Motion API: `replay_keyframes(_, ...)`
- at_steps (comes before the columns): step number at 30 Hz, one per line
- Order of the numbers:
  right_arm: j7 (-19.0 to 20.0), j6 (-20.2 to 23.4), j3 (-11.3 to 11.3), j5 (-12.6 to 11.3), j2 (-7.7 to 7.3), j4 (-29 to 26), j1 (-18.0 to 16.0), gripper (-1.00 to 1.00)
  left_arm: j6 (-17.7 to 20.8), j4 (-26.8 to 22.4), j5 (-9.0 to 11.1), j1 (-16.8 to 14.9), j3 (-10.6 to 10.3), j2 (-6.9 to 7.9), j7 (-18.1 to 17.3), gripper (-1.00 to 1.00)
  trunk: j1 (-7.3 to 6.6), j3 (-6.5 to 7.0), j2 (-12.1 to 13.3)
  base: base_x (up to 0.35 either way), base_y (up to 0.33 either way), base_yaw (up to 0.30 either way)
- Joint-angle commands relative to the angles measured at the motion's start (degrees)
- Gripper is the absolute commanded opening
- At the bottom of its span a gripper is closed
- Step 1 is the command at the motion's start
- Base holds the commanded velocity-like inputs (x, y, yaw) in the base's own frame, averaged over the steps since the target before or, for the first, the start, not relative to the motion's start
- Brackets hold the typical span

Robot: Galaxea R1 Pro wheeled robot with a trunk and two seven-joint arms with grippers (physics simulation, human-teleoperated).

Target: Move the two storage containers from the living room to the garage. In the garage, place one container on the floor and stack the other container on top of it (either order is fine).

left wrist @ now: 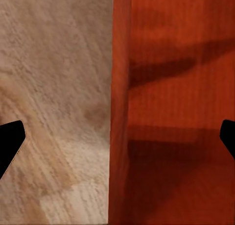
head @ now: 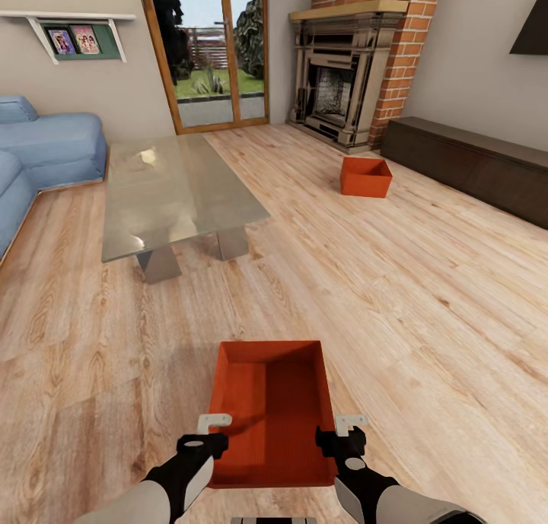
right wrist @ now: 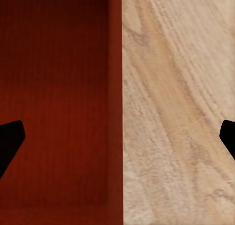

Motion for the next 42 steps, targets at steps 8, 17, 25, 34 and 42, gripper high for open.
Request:
replay_keyframes(8,-0.13,-0.21,0.5,-0.59,0.02,0.06,-0.03,1.0,0.17,0.19,-1.71,0.0,-0.36,0.12,0.49,1.0,-0.01,-0.04,-0.02,0.0,0.0,0.0)
replay_keyframes(17,-0.06,-0.29,0.5,-0.56,0.02,0.06,-0.03,1.0,-1.81,0.37,-1.25,0.0,-0.02,0.17,0.61,1.0,-0.01,-0.04,-0.02,0.0,0.0,0.0)
replay_keyframes(25,-0.05,-0.3,0.5,-0.56,0.02,0.06,-0.03,1.0,-4.0,0.74,-0.93,0.0,0.36,0.17,0.71,1.0,-0.01,-0.04,-0.02,0.0,0.0,0.0)
replay_keyframes(34,-0.04,-0.3,0.5,-0.57,0.02,0.06,-0.03,1.0,-3.77,0.28,1.1,0.0,0.99,0.18,0.7,1.0,-0.01,-0.04,-0.02,0.0,0.0,0.0)
replay_keyframes(42,-0.04,-0.3,0.5,-0.59,0.02,0.06,-0.03,1.0,-3.58,-0.29,1.29,0.0,0.97,0.11,0.75,1.0,-0.01,-0.04,-0.02,0.0,0.0,0.0)
